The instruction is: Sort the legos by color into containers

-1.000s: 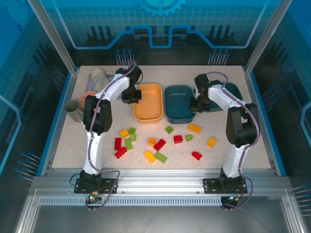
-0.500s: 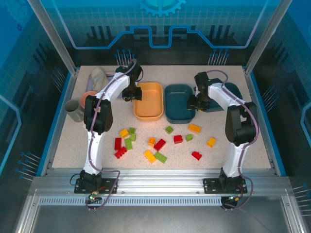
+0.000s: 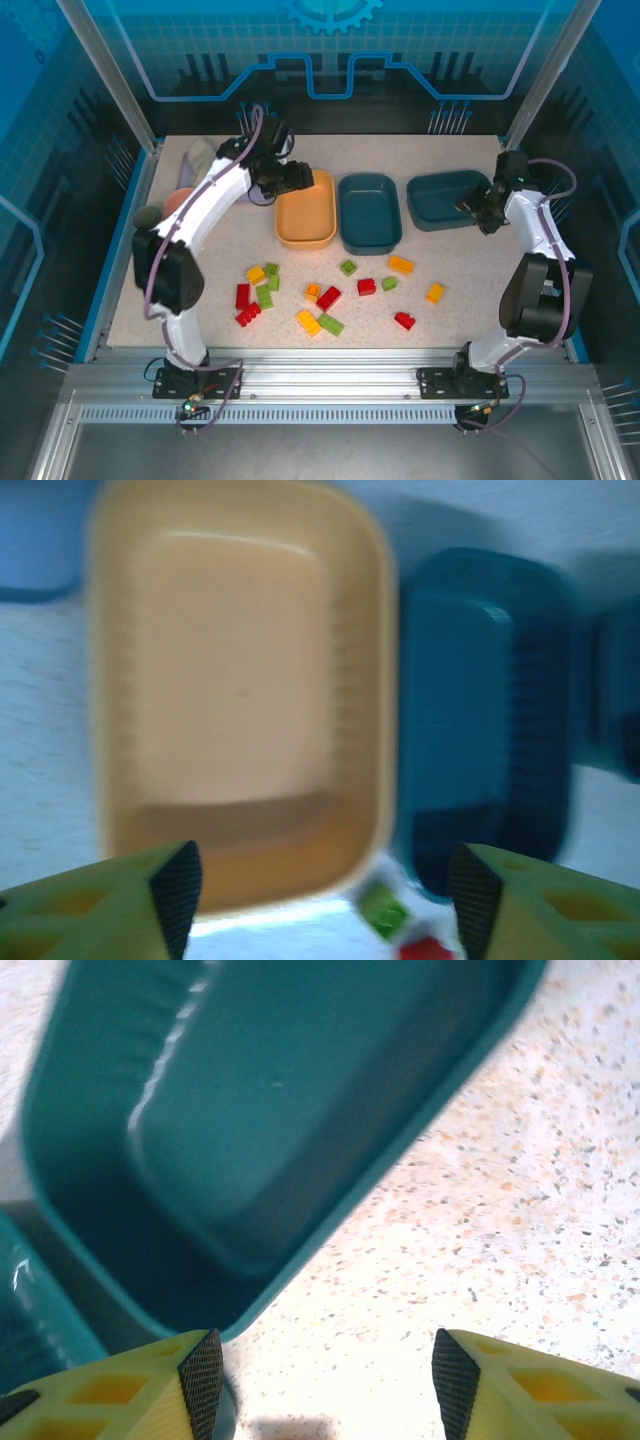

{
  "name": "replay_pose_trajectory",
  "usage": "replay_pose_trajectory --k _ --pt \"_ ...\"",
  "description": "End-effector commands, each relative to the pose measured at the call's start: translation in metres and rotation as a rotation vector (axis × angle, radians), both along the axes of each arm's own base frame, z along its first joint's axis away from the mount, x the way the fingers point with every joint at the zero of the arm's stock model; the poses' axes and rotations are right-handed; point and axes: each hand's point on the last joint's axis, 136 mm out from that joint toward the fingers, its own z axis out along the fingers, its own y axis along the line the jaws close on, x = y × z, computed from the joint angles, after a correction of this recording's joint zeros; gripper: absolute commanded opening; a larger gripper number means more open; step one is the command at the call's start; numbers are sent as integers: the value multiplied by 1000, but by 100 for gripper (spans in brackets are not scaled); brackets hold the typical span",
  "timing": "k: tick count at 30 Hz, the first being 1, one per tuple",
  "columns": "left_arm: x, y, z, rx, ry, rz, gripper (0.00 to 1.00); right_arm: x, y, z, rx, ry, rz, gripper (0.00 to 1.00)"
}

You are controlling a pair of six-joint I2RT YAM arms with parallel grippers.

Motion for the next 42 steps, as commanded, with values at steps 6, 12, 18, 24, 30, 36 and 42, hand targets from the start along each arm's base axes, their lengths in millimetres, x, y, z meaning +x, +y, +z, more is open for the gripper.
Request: replay_pose_trajectory --k 6,12,18,24,30,36,42 --pt "-46 -58 6 -375 -32 35 73 22 -4 -39 150 38 -88 58" --pt "-67 -67 -5 -349 9 15 73 31 -3 -63 186 106 -120 46" --pt "-70 -62 -4 -337 6 26 73 39 -7 -70 129 144 -100 19" --pt "-71 -59 -2 -308 -1 19 72 34 -35 -57 -70 223 7 2" --pt "-71 -55 0 -266 -6 -1 72 37 -51 -31 -239 191 239 0" --pt "-76 -53 1 -256 3 -11 72 41 -23 -45 -201 229 563 0" --pt "-86 -50 0 -246 26 -22 72 46 -9 -50 -268 266 668 0"
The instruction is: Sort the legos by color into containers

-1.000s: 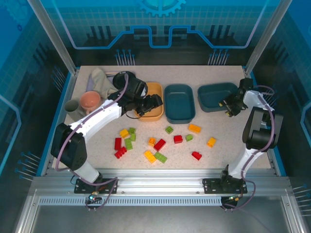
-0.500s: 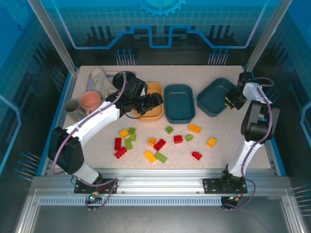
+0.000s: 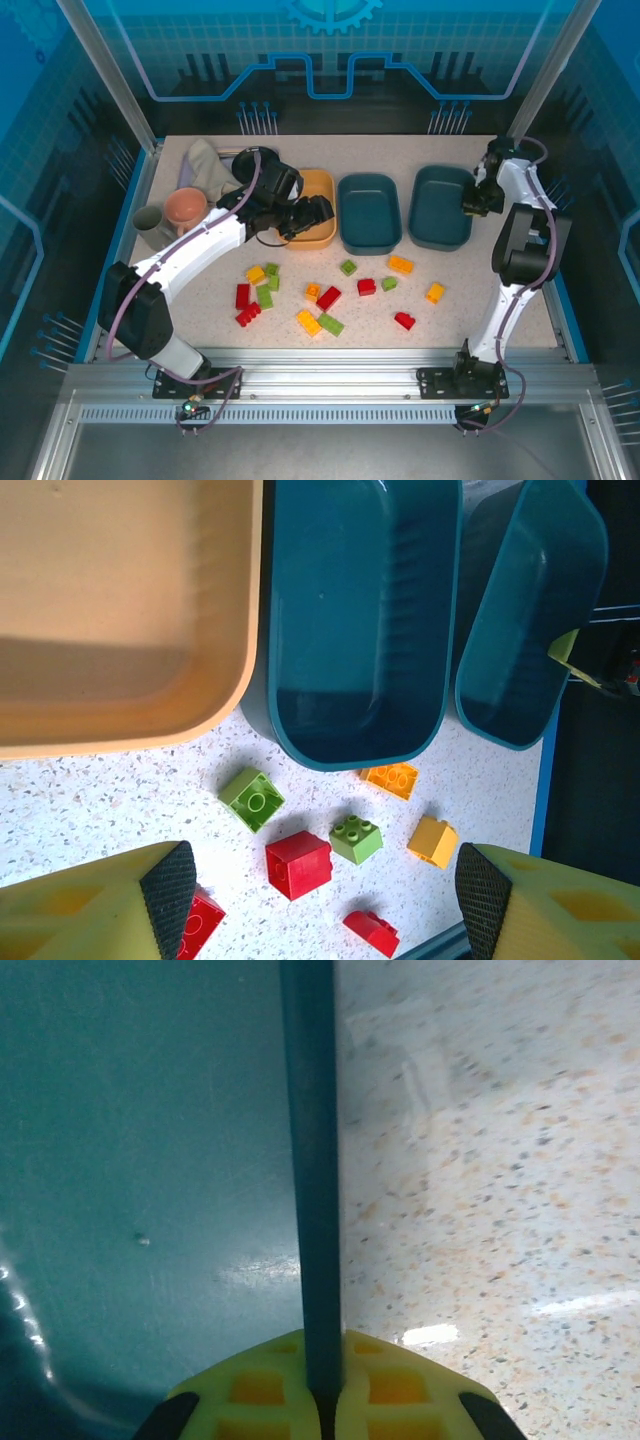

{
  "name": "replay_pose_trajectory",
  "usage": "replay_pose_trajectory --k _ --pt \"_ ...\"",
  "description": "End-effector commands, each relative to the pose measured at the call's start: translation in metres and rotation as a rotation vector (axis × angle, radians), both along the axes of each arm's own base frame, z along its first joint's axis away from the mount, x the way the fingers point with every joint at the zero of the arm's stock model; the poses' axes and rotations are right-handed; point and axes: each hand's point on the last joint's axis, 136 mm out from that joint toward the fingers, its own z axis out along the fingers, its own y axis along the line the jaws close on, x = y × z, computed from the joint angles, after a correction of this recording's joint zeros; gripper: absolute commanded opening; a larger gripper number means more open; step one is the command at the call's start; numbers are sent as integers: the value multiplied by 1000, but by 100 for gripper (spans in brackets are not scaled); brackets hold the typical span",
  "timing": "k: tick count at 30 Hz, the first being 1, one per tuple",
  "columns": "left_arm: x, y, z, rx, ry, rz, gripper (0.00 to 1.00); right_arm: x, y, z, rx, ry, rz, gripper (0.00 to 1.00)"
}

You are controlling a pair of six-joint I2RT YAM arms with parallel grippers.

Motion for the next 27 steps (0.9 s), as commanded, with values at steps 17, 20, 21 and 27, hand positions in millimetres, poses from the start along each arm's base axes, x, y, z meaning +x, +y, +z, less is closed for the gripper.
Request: replay_pose_trajectory --k 17,20,21,27 --pt "-32 43 13 105 -13 83 72 37 40 44 -188 -51 146 53" --pt "-38 55 11 135 4 122 72 48 45 81 -164 -161 104 54" --pt "-41 59 11 144 13 134 72 51 48 95 -159 -199 96 54" --pt "-82 105 -10 289 158 241 72 54 122 181 69 -523 135 53"
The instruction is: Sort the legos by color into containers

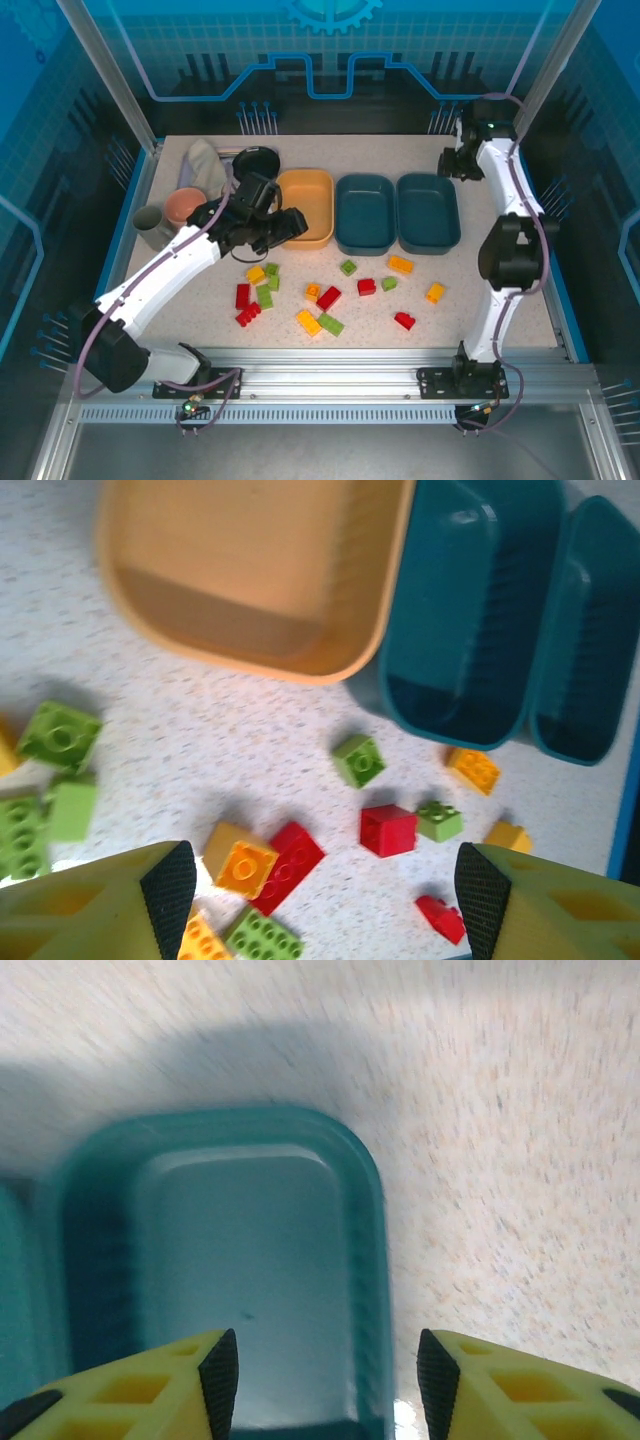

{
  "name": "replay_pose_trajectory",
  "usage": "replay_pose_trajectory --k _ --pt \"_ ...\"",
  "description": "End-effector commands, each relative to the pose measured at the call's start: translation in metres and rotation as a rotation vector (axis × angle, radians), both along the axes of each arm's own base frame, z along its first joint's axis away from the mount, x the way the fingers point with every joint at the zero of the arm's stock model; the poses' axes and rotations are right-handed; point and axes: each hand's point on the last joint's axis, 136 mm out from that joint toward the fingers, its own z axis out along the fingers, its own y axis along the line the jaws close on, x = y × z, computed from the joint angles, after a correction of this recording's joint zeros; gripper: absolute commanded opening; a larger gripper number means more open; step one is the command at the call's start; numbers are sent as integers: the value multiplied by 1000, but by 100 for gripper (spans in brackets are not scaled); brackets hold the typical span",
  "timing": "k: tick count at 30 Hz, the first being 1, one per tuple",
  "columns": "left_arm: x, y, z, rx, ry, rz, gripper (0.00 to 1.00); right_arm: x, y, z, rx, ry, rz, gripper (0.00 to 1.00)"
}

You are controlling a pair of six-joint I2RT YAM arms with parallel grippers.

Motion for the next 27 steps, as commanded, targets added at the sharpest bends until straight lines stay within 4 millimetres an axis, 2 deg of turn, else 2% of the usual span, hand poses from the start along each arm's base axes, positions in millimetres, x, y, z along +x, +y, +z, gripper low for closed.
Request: replay_pose_trajectory --k 1,3,5,8,10,11,14,16,17,21,27 --pt "-42 49 -26 144 158 124 71 -8 84 70 213 -234 138 54" --pt "-67 67 -44 190 243 174 71 -30 140 81 306 -299 290 55" --pt "-93 81 -62 210 324 232 71 -67 205 83 361 -346 484 58" --pt "-122 91 -86 199 400 284 72 -135 276 66 383 -377 738 66" --pt "-131 97 -98 209 423 306 73 -174 302 51 416 -370 843 69" --pt "-134 100 -104 218 437 307 73 -190 308 42 425 -355 870 71" --pt "-135 99 -122 248 484 281 74 -220 318 21 455 -279 903 72" --pt "-128 92 -129 243 468 226 75 -233 322 12 468 -233 929 72" --pt "-123 91 -131 247 440 198 79 -237 324 8 467 -216 939 72" --pt "-111 98 -133 320 365 107 79 -243 324 -1 466 -167 940 71" --pt "-111 92 -154 317 341 13 79 -242 324 -1 463 -161 934 71"
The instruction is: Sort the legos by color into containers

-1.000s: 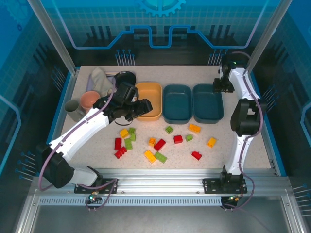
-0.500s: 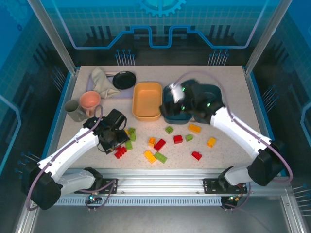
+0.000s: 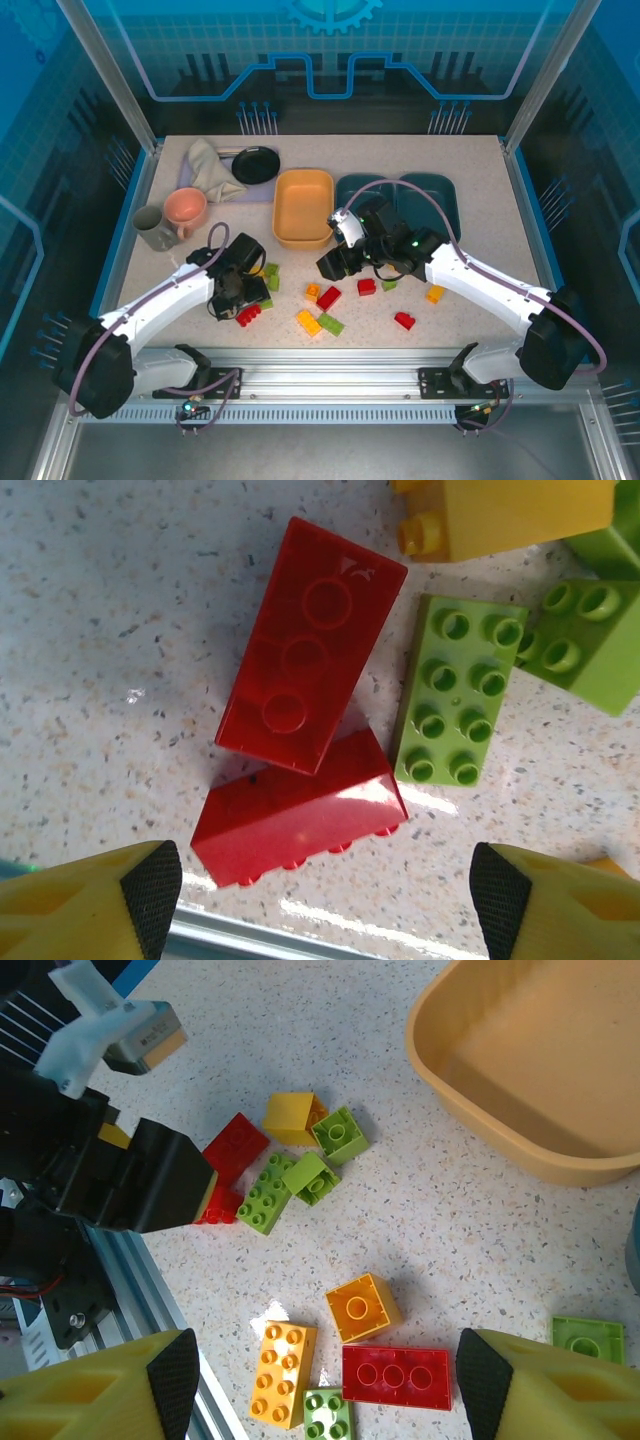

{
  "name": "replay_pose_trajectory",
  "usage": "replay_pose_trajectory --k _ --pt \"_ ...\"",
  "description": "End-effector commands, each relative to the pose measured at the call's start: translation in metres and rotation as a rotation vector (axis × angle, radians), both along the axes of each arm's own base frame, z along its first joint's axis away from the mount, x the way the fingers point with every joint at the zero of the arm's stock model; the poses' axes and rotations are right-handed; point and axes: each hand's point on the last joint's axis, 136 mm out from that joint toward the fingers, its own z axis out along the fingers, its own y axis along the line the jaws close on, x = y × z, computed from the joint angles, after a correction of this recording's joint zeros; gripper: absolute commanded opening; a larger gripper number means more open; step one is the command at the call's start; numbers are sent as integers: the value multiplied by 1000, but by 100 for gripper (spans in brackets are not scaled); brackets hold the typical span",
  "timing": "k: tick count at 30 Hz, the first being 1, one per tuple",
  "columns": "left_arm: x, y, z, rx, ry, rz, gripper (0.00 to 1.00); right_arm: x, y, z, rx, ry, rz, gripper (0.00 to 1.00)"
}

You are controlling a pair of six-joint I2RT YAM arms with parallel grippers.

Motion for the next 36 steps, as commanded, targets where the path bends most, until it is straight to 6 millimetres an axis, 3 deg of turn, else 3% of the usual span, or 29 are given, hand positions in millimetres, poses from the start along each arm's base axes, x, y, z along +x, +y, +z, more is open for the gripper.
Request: replay_pose_trajectory --k 1,8,17,20,28,36 --pt "4 0 -14 3 -23 -83 79 -5 6 10 30 0 13 71" --pt "0 -11 -28 -69 -35 -134 78 -5 6 9 24 16 9 71" --pt "-13 -33 -33 -189 -13 -125 69 -11 3 8 58 34 24 70" --pt "-15 -32 -32 -171 -4 -115 64 -16 -2 3 73 61 24 70" --pt "-19 -24 -43 -86 41 -106 38 -20 -11 -5 79 94 1 69" --pt "-17 -19 -35 -22 32 -94 25 -32 -1 -3 211 203 99 68"
